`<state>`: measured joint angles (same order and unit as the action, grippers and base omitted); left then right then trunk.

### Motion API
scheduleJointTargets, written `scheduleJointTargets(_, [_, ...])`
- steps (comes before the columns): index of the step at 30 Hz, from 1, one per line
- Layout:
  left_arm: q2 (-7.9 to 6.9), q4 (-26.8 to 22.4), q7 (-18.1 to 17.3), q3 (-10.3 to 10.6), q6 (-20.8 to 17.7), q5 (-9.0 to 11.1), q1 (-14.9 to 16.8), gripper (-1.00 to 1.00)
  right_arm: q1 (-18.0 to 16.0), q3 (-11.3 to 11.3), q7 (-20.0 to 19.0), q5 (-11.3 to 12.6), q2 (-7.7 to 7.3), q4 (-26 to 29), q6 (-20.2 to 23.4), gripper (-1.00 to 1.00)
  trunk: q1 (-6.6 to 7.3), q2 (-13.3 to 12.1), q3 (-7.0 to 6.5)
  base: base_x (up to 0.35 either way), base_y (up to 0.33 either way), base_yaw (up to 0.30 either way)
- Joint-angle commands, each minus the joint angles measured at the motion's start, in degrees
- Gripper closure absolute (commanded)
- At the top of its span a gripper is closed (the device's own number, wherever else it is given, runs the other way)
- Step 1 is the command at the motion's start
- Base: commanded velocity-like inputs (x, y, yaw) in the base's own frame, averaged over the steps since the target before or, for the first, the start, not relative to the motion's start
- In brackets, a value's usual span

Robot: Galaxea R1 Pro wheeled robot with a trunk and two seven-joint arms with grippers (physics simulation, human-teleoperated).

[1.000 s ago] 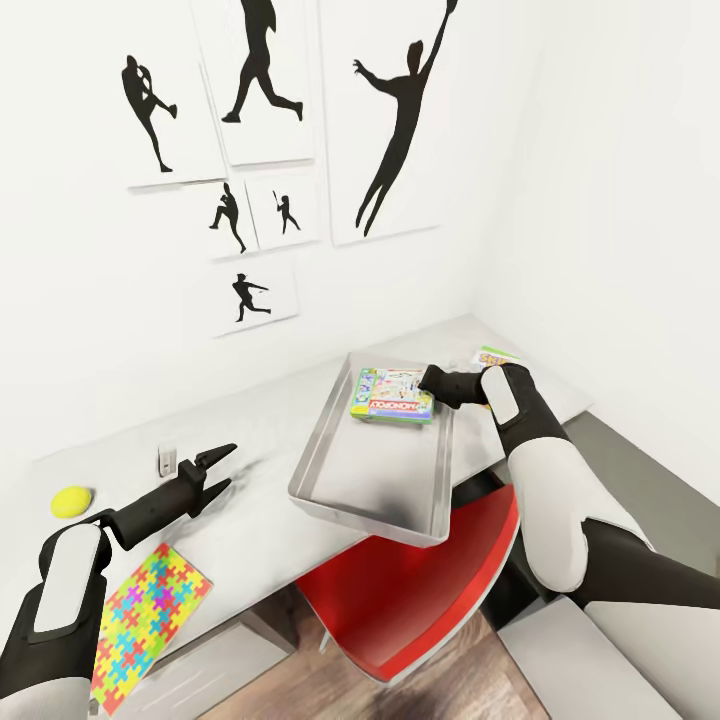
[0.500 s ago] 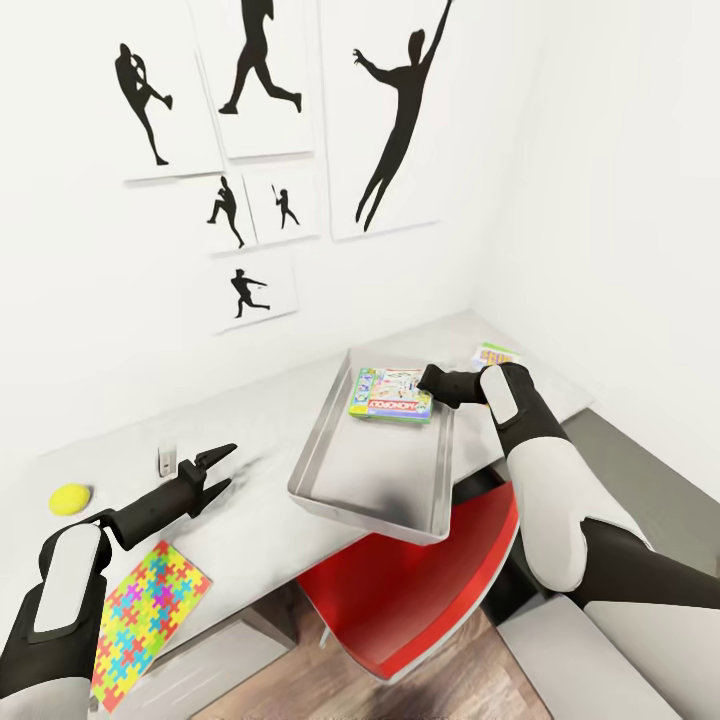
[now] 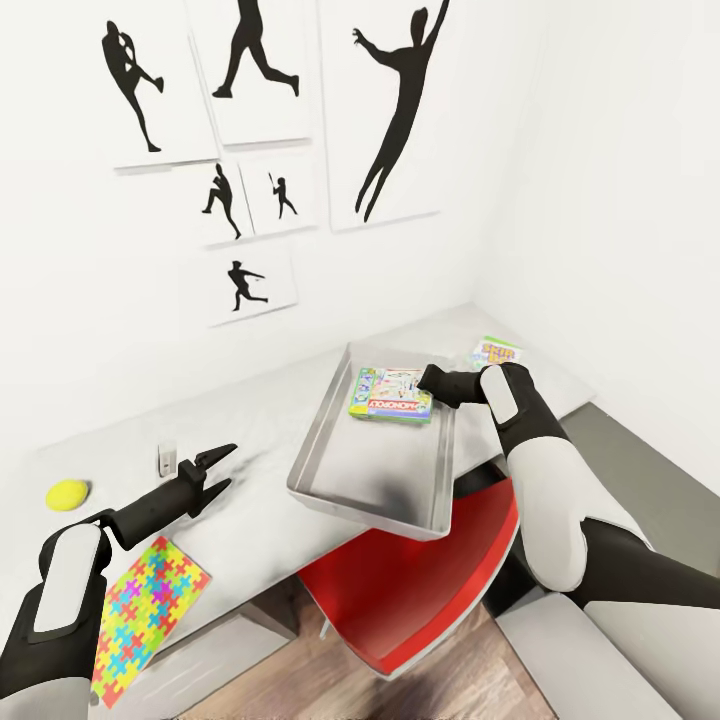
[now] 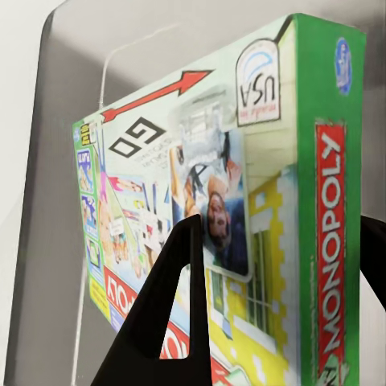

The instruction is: Put all the toys in the child's room - the three board games (two on the bed and one on the table), the two jigsaw puzzles on the table, and the tennis ball on the table - inside the toy box on the table in the child's room.

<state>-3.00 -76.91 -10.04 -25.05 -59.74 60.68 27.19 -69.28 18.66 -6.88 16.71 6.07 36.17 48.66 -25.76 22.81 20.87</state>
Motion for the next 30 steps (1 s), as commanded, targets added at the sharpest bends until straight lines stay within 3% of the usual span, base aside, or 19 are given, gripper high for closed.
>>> scheduleJointTargets(1, [0.01, 0.0, -0.6, -0.1, -0.3, -0.6, 0.1, -1.0, -0.1, 0.5, -0.5, -0.5, 0.08, 0.0, 0.3, 1.0, -0.03, 0.1, 0.17, 0.0, 0.0, 0.0])
scheduleJointTargets(30, [0.01, 0.0, -0.6, -0.1, -0.3, -0.5, 0.1, -1.0, -1.3, 0.4, -0.5, -0.5, 0.13, 0.1, 0.2, 1.0, -0.03, 0.1, 0.68, 0.0, 0.0, 0.0])
